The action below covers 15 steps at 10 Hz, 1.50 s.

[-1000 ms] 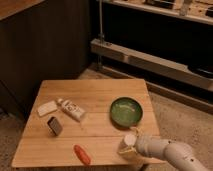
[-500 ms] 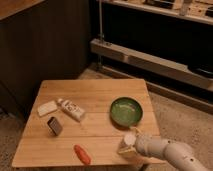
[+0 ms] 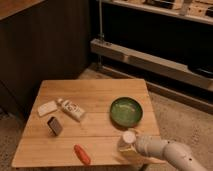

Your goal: Place the ceramic cup over the eraser

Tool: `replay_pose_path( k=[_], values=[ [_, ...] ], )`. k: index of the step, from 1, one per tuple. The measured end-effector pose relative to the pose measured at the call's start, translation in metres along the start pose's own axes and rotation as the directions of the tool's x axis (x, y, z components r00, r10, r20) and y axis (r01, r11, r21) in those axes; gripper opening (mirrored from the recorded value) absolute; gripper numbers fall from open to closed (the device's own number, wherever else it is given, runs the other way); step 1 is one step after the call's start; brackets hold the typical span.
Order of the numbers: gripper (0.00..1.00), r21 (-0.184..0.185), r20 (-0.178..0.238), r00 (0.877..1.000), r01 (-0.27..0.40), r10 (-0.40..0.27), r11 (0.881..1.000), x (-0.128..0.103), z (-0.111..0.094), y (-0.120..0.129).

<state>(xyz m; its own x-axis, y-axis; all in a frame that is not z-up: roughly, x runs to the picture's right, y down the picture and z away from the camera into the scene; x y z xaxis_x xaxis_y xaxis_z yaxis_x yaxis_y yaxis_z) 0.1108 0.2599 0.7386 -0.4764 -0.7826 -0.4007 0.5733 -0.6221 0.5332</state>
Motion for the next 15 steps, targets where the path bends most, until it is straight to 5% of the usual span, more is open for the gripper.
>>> replay_pose_path(
  k=[4, 10, 12, 15],
  values=[
    [0.02, -0.048, -0.004, 1.000, -0.006, 0.006, 0.999, -0.001, -0.004, 0.002],
    [0.00, -0.086, -0.065, 0.997, 0.038, -0.044, 0.996, 0.013, -0.016, -0.007],
    [0.00, -0.080, -0.036, 0.988, 0.146, -0.149, 0.986, 0.040, -0.027, -0.035],
    [0.00, -0.043, -0.008, 0.984, 0.180, -0.180, 0.983, 0.077, -0.030, -0.047]
  ],
)
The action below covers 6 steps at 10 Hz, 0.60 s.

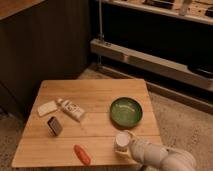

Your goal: Place the ceramic cup over the eraser

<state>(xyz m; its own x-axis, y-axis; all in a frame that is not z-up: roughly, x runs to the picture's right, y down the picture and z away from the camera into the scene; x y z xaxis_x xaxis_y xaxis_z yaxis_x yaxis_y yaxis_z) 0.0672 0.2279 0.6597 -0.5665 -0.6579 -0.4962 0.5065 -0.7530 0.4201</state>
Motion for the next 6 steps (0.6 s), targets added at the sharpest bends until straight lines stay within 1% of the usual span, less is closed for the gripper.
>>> replay_pose_path(
  k=[1, 2, 3, 4, 6],
  values=[
    [0.00, 0.018, -0.001, 1.000, -0.004, 0.004, 1.000, 0.013, 0.001, 0.002],
    [0.00, 0.040, -0.015, 1.000, -0.023, 0.024, 0.999, 0.027, 0.002, 0.006],
    [0.00, 0.056, -0.028, 0.999, -0.040, 0.042, 0.998, 0.035, 0.004, 0.009],
    [0.00, 0.068, -0.039, 0.998, -0.053, 0.055, 0.996, 0.041, 0.005, 0.013],
    [0.00, 0.078, -0.050, 0.997, -0.058, 0.062, 0.995, 0.051, 0.007, 0.017]
  ],
)
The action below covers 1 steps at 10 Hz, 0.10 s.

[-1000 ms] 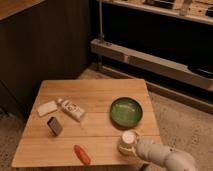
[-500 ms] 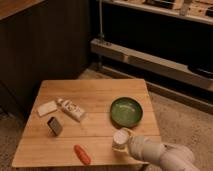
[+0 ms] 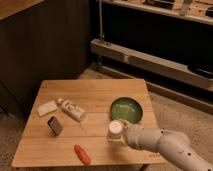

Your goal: Place the ceramic cup over the eraser

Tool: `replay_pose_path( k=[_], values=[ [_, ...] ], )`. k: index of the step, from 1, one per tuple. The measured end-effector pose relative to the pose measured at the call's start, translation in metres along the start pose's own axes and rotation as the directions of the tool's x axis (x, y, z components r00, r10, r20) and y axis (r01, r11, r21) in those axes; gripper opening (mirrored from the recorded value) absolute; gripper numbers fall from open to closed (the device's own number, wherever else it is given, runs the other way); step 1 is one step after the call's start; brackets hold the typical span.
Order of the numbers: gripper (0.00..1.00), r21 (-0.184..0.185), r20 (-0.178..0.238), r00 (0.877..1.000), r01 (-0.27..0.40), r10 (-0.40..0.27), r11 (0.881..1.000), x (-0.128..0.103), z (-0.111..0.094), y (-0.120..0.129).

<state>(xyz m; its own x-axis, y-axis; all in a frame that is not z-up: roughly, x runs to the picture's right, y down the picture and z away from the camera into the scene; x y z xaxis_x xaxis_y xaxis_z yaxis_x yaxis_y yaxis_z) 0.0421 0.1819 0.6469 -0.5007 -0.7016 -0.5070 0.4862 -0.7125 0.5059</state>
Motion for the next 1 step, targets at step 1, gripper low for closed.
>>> replay_pose_path(
  k=[1],
  values=[
    [0.00, 0.007, -0.005, 1.000, 0.000, 0.000, 1.000, 0.0078, 0.0016, 0.0003]
  ],
)
